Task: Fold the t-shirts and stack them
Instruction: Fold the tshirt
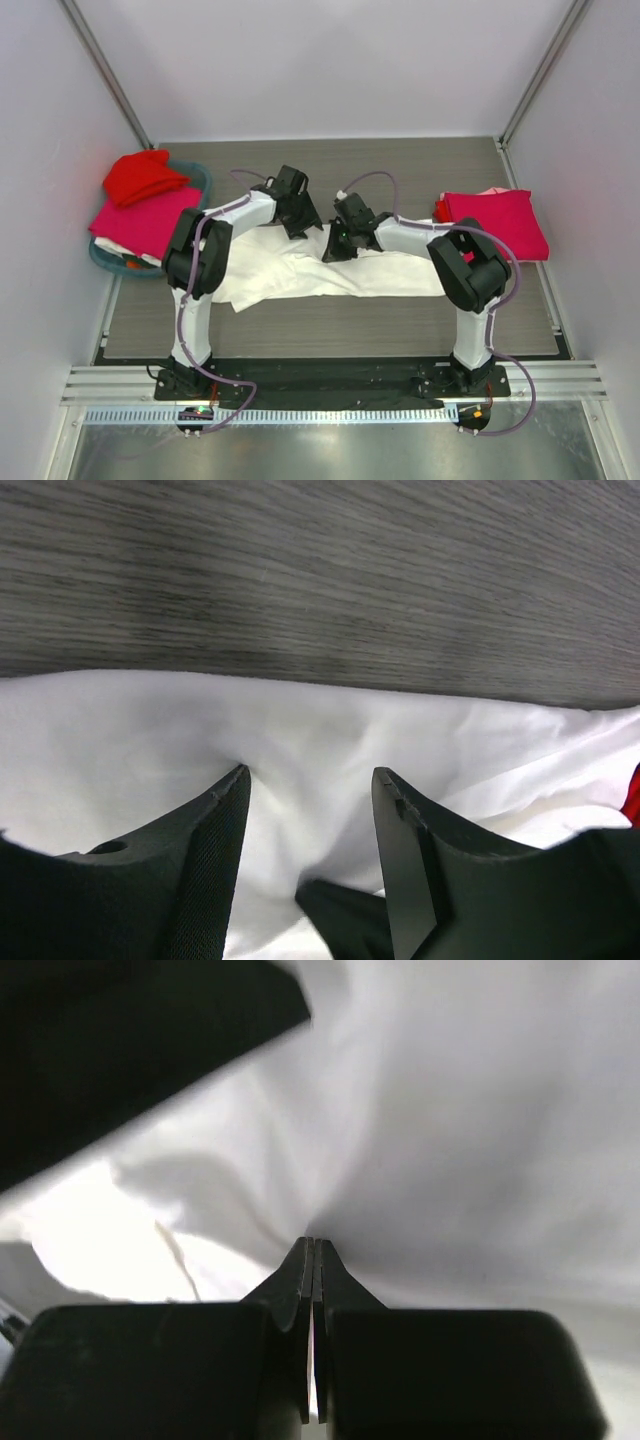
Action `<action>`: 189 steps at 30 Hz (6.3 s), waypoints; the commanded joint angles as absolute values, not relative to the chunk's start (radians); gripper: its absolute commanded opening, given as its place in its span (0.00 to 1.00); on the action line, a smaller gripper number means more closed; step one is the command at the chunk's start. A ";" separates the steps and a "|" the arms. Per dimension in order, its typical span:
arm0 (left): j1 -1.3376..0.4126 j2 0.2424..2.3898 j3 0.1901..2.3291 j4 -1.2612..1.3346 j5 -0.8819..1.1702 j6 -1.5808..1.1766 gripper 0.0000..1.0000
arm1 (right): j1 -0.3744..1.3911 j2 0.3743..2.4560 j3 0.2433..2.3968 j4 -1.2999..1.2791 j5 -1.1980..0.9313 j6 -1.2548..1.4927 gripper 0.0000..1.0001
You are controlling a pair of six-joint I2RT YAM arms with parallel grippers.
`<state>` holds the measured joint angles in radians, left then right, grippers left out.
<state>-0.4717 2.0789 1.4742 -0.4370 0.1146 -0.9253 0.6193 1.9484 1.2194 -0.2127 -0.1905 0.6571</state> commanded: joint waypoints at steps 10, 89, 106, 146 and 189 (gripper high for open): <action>-0.443 2.119 1.378 -0.408 0.091 -0.862 0.55 | 0.528 1.720 1.110 -0.259 -0.147 0.614 0.01; -0.462 2.023 1.344 -0.439 0.045 -0.857 0.58 | 0.192 1.404 0.870 -0.532 0.143 0.477 0.01; -0.462 1.669 1.218 -0.603 -0.224 -0.764 0.64 | 0.192 1.600 1.011 -0.503 0.153 0.454 0.01; -0.297 2.745 2.576 -1.032 -0.143 -0.781 0.00 | 0.989 1.384 0.666 -0.508 0.124 1.036 0.01; -0.817 1.681 1.183 -0.238 -0.061 -1.020 0.28 | 0.181 2.163 1.681 -0.209 -0.635 0.612 0.01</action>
